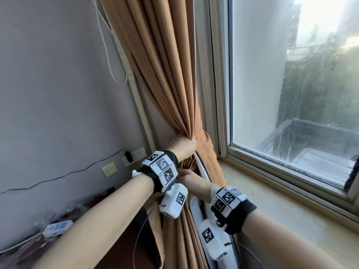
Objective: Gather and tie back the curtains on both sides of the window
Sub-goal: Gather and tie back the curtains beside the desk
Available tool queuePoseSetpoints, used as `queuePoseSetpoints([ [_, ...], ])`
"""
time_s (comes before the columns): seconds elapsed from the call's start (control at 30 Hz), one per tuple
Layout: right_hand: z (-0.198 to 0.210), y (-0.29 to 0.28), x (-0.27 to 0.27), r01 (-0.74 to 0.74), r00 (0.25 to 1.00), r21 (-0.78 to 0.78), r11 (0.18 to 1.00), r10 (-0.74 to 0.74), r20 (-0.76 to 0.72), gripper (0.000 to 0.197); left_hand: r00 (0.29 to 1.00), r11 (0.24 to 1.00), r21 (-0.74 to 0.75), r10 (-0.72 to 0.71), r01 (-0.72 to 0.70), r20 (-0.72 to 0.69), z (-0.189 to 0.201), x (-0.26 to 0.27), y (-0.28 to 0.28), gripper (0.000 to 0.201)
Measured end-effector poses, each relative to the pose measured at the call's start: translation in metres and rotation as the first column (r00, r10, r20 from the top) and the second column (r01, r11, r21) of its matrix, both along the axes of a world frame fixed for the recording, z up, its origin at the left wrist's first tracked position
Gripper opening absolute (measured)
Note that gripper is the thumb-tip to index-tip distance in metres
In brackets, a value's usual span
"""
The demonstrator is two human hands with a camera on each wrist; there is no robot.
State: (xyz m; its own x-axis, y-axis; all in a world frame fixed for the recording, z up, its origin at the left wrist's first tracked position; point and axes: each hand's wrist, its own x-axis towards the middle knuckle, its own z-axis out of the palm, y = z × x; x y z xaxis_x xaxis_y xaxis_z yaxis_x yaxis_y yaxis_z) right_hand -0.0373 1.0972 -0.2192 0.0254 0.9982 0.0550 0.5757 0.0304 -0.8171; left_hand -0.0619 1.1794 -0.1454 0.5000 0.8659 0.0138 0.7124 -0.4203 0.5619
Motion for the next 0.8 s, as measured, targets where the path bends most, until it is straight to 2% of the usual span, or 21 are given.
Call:
queuePoseSetpoints([
  [0.03, -0.002, 0.011, 0.002, -0.031, 0.984, 0.065, 0.997, 0.020, 0.176, 0.036, 1.000, 1.000, -0.001, -0.015, 0.015, -0.005, 0.000, -0.002, 0.001, 0.044],
  [0.07, -0.002, 0.016, 0.005, -0.052, 0.959, 0.120, 0.991, 0.016, 0.283, 0.030, 1.000, 1.000, -0.005, -0.028, 0.028, 0.003, 0.001, -0.004, 0.001, 0.044],
  [0.1, 0.000, 0.017, 0.004, -0.093, 0.938, 0.177, 0.980, 0.027, 0.345, 0.022, 0.999, 0.999, -0.003, -0.038, 0.038, 0.010, 0.002, -0.007, 0.002, 0.045],
  [0.13, -0.001, 0.018, 0.006, -0.146, 0.908, 0.195, 0.970, 0.053, 0.415, 0.022, 0.999, 0.999, -0.009, -0.032, 0.033, 0.018, 0.002, -0.009, 0.001, 0.044],
  [0.2, -0.013, 0.016, 0.010, -0.230, 0.816, 0.237, 0.944, 0.054, 0.576, 0.035, 0.999, 0.999, 0.005, -0.042, 0.042, 0.029, 0.001, -0.012, 0.003, 0.042],
  [0.27, -0.034, 0.012, 0.022, -0.214, 0.723, 0.386, 0.897, -0.120, 0.680, 0.035, 0.998, 0.999, 0.009, -0.041, 0.040, 0.057, -0.002, -0.012, 0.006, 0.039],
  [0.33, -0.046, 0.008, 0.033, -0.153, 0.698, 0.486, 0.861, -0.254, 0.669, 0.036, 0.995, 0.999, -0.019, -0.034, 0.036, 0.097, -0.005, -0.009, 0.005, 0.039],
  [0.43, -0.055, 0.005, 0.042, -0.151, 0.687, 0.635, 0.758, -0.381, 0.618, 0.032, 0.992, 0.998, -0.051, -0.015, 0.022, 0.127, -0.010, -0.003, 0.004, 0.040],
  [0.53, -0.061, 0.002, 0.054, -0.243, 0.623, 0.783, 0.573, -0.527, 0.578, 0.030, 0.989, 0.997, -0.081, 0.009, 0.003, 0.150, -0.010, 0.001, 0.004, 0.041],
  [0.57, -0.066, 0.000, 0.058, -0.224, 0.610, 0.820, 0.527, -0.580, 0.540, 0.034, 0.987, 0.996, -0.088, 0.018, -0.004, 0.161, -0.010, 0.002, 0.004, 0.040],
  [0.6, -0.072, -0.001, 0.061, -0.143, 0.615, 0.853, 0.502, -0.630, 0.473, 0.042, 0.983, 0.995, -0.096, 0.027, -0.010, 0.180, -0.011, 0.002, 0.004, 0.039],
  [0.63, -0.074, -0.001, 0.063, -0.001, 0.627, 0.874, 0.487, -0.680, 0.380, 0.055, 0.980, 0.994, -0.104, 0.030, -0.010, 0.198, -0.011, 0.002, 0.005, 0.040],
  [0.67, -0.074, -0.001, 0.064, 0.175, 0.647, 0.853, 0.492, -0.710, 0.277, 0.072, 0.977, 0.994, -0.110, 0.028, -0.005, 0.212, -0.011, 0.003, 0.005, 0.041],
  [0.7, -0.072, 0.001, 0.064, 0.340, 0.682, 0.772, 0.537, -0.706, 0.190, 0.094, 0.974, 0.993, -0.118, 0.026, 0.001, 0.226, -0.011, 0.005, 0.004, 0.043],
  [0.73, -0.068, 0.004, 0.063, 0.465, 0.729, 0.630, 0.622, -0.673, 0.126, 0.118, 0.971, 0.992, -0.126, 0.023, 0.008, 0.240, -0.011, 0.005, 0.003, 0.044],
  [0.77, -0.066, 0.011, 0.065, 0.517, 0.771, 0.476, 0.711, -0.629, 0.101, 0.136, 0.966, 0.989, -0.144, 0.027, 0.011, 0.258, -0.012, 0.007, 0.002, 0.045],
  [0.8, -0.063, 0.018, 0.066, 0.519, 0.795, 0.371, 0.770, -0.595, 0.122, 0.146, 0.959, 0.988, -0.155, 0.033, 0.012, 0.280, -0.014, 0.008, 0.001, 0.046],
])
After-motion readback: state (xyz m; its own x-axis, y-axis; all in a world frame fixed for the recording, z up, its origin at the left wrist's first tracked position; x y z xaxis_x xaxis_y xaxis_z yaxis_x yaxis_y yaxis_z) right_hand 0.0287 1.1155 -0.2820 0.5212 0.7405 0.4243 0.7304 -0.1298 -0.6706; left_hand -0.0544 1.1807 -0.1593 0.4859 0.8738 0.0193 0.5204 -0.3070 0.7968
